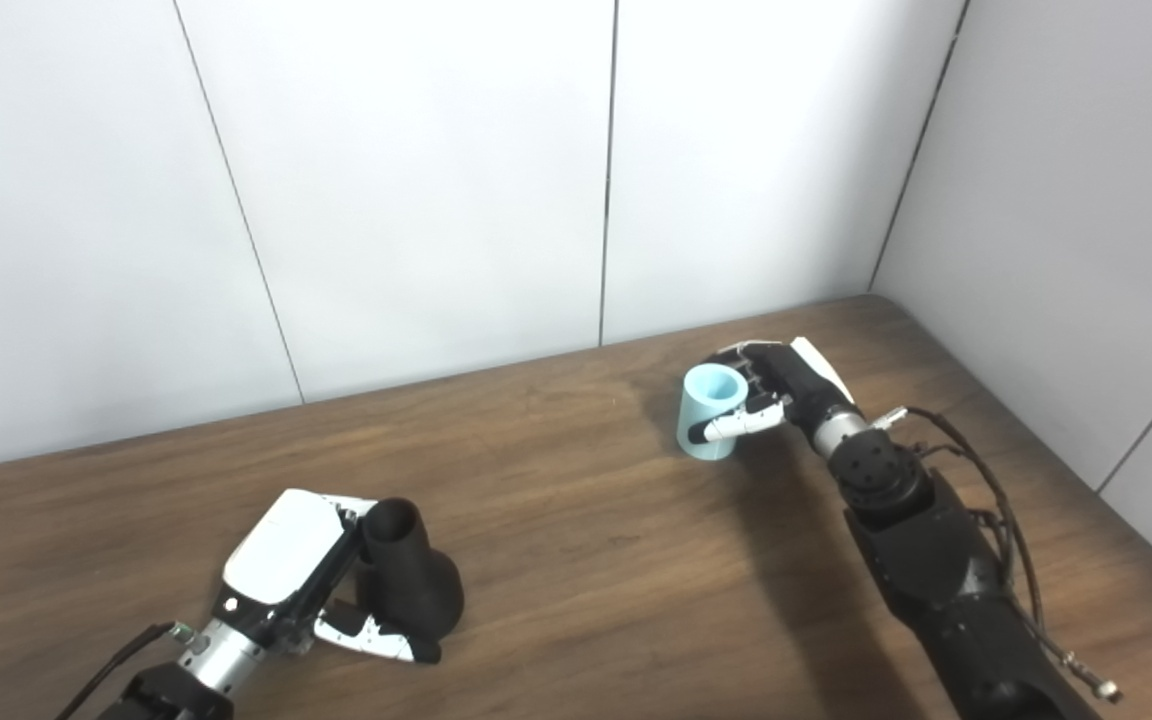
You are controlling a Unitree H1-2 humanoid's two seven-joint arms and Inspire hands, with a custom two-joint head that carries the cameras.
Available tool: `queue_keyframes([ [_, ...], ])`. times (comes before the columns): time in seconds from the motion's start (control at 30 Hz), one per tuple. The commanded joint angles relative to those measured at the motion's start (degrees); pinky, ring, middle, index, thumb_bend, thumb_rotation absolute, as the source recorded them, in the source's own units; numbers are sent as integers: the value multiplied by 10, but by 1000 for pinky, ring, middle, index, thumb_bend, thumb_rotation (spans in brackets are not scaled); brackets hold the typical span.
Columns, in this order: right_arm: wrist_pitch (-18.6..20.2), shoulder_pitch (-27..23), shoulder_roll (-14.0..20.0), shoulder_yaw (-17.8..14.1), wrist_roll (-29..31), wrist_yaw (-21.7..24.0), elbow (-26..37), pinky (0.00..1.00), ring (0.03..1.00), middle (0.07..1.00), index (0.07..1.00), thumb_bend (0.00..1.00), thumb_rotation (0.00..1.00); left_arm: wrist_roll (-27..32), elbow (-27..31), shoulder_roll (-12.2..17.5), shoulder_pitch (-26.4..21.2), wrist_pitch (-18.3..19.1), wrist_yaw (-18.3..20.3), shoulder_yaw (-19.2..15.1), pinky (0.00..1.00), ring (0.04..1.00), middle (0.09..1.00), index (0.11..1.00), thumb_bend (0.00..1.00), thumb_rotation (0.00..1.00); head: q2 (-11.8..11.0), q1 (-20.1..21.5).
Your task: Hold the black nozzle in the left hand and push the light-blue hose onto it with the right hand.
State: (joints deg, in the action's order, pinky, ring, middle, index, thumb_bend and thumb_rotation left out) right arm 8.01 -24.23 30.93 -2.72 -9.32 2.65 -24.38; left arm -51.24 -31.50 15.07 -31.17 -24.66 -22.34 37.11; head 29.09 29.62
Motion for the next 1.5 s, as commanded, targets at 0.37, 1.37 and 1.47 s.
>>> queue_keyframes([
  [0.37, -47, -11, 6, 1, -49, -49, 7, 372, 437, 487, 485, 529, 0, -13, -40, 17, 72, 0, 27, 17, 261, 358, 400, 494, 521, 0, 8, -13],
  [1.37, 189, -150, -233, -53, -245, 385, 463, 151, 223, 393, 499, 524, 0, -15, 1, -15, 78, 56, 69, 18, 238, 322, 471, 482, 528, 0, 57, -205],
  [1.47, 189, -166, -274, -76, -328, 470, 478, 164, 244, 400, 499, 526, 0, -15, 6, -19, 79, 61, 75, 18, 240, 329, 459, 483, 527, 0, 63, -216],
])
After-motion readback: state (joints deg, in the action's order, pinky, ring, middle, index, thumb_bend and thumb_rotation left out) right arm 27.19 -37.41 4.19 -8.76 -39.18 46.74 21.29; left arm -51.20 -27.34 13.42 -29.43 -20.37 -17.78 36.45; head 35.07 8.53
